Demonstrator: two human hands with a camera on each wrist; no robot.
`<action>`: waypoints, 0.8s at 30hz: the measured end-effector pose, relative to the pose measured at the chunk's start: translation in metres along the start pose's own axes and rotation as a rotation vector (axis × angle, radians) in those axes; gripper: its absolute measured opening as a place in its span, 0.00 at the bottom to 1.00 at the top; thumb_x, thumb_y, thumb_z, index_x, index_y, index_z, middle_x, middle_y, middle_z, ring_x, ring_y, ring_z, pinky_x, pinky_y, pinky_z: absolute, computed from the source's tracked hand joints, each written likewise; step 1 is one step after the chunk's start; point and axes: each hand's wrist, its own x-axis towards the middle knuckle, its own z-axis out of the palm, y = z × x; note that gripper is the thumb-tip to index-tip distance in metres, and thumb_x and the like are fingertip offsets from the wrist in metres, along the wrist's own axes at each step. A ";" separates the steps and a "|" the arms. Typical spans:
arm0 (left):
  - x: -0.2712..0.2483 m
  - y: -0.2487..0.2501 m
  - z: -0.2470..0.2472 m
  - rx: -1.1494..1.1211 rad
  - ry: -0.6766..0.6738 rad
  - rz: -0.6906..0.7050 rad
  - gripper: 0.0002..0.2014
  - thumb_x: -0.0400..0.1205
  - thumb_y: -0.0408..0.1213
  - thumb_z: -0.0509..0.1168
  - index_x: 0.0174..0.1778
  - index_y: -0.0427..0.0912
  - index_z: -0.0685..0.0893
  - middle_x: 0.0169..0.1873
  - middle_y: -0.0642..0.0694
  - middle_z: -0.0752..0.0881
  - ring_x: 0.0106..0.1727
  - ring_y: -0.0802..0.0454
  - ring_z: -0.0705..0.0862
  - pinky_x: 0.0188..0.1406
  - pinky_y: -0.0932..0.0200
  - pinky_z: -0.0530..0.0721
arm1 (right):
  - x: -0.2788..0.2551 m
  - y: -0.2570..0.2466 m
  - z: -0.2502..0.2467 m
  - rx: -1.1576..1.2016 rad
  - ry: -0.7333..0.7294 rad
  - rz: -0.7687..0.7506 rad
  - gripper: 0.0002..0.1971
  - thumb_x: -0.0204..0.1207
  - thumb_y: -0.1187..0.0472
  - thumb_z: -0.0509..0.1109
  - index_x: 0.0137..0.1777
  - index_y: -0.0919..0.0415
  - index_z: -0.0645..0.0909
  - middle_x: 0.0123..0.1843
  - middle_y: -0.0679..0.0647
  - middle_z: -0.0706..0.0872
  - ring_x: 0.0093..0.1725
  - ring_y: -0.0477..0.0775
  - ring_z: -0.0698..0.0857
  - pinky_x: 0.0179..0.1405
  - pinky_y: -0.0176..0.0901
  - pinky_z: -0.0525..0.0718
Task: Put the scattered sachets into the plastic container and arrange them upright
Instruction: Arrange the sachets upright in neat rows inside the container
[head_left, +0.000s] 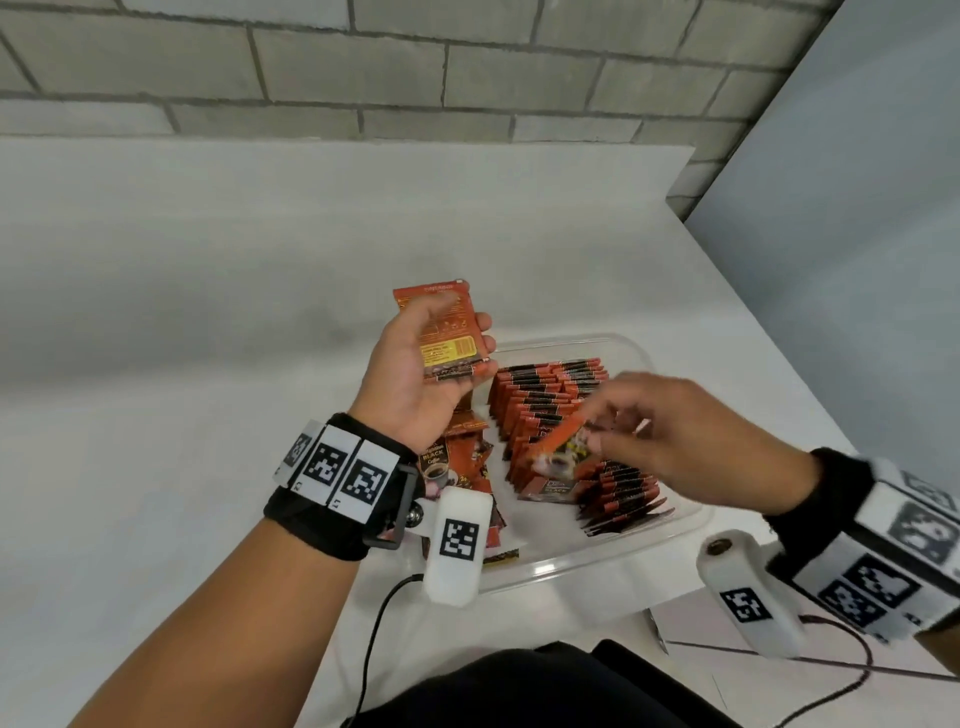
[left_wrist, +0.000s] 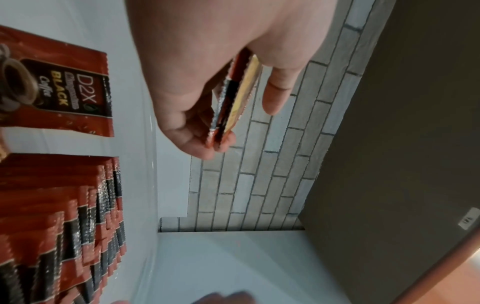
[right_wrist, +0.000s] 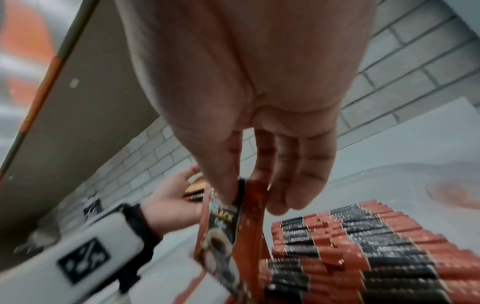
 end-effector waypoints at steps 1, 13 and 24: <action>0.001 0.000 -0.001 -0.007 -0.002 -0.004 0.15 0.78 0.40 0.64 0.60 0.41 0.78 0.38 0.42 0.86 0.36 0.48 0.83 0.38 0.54 0.82 | 0.000 0.003 0.005 -0.054 -0.066 -0.024 0.03 0.75 0.64 0.74 0.46 0.55 0.85 0.38 0.42 0.82 0.39 0.38 0.80 0.40 0.27 0.75; 0.001 -0.001 -0.004 -0.024 -0.017 -0.038 0.12 0.78 0.44 0.64 0.53 0.42 0.82 0.38 0.42 0.86 0.36 0.48 0.83 0.37 0.55 0.83 | 0.020 0.002 0.041 -0.672 -0.284 0.028 0.04 0.75 0.62 0.66 0.43 0.53 0.82 0.43 0.50 0.87 0.44 0.53 0.84 0.36 0.42 0.78; -0.001 -0.001 -0.004 -0.022 -0.022 -0.047 0.09 0.82 0.43 0.62 0.49 0.43 0.83 0.37 0.42 0.87 0.35 0.49 0.84 0.36 0.55 0.83 | 0.021 0.003 0.052 -0.836 -0.325 0.049 0.07 0.76 0.68 0.59 0.39 0.57 0.70 0.44 0.55 0.84 0.36 0.57 0.77 0.27 0.41 0.69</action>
